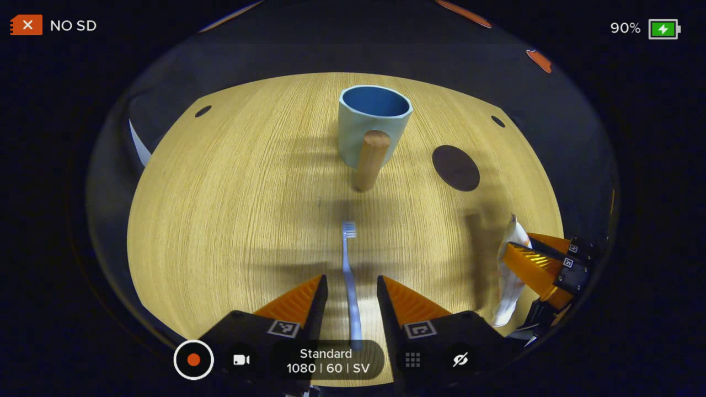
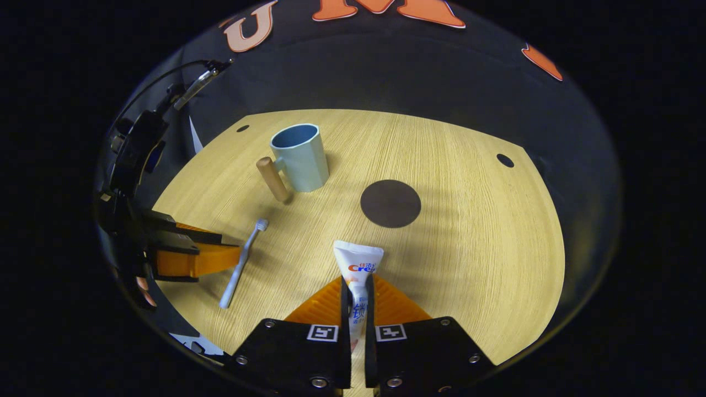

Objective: Put the toothbrush and toothpaste on the desktop into the cup, then pick up the cup and place it on the coaster on the desktop.

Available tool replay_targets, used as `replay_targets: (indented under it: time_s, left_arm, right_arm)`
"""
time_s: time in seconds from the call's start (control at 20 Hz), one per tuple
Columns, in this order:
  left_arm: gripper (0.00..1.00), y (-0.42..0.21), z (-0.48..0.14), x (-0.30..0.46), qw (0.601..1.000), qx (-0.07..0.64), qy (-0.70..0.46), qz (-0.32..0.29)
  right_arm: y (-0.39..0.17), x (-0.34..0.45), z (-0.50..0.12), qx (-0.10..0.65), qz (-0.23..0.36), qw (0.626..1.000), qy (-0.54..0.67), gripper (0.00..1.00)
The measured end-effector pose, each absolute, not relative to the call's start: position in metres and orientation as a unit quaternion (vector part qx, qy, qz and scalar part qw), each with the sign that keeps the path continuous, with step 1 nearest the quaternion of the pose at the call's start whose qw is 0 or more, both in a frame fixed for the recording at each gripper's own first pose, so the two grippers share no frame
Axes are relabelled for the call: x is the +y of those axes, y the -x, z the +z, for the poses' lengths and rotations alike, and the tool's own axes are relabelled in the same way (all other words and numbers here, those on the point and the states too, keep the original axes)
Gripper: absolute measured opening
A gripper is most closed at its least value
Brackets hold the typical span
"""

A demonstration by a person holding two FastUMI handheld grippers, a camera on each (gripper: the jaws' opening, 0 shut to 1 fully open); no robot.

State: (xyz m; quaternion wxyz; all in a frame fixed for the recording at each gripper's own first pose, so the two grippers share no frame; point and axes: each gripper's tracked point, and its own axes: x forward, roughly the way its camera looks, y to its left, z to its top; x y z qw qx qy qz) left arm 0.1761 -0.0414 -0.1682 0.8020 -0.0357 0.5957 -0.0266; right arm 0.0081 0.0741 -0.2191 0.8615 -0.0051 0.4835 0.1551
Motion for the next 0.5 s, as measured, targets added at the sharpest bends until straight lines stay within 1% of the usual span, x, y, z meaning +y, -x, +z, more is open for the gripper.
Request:
replay_targets:
  time_s: [0.05,0.2,0.3,0.5]
  left_arm:
    - [0.58,-0.177,-0.174,-0.042,0.8,0.598,0.035,-0.023]
    - [0.6,-0.18,-0.181,-0.039,0.796,0.605,0.03,-0.016]
    - [0.67,-0.179,-0.189,-0.036,0.791,0.611,0.028,-0.007]
    - [0.67,-0.182,-0.195,-0.033,0.787,0.616,0.019,0.011]
  right_arm:
    - [-0.009,0.073,-0.216,0.479,0.152,0.865,0.005,0.1]
    - [-0.01,0.074,-0.213,0.475,0.154,0.866,0.012,0.1]
    - [-0.014,0.072,-0.205,0.471,0.154,0.869,-0.002,0.1]
    - [-0.013,0.074,-0.206,0.465,0.151,0.872,0.004,0.1]
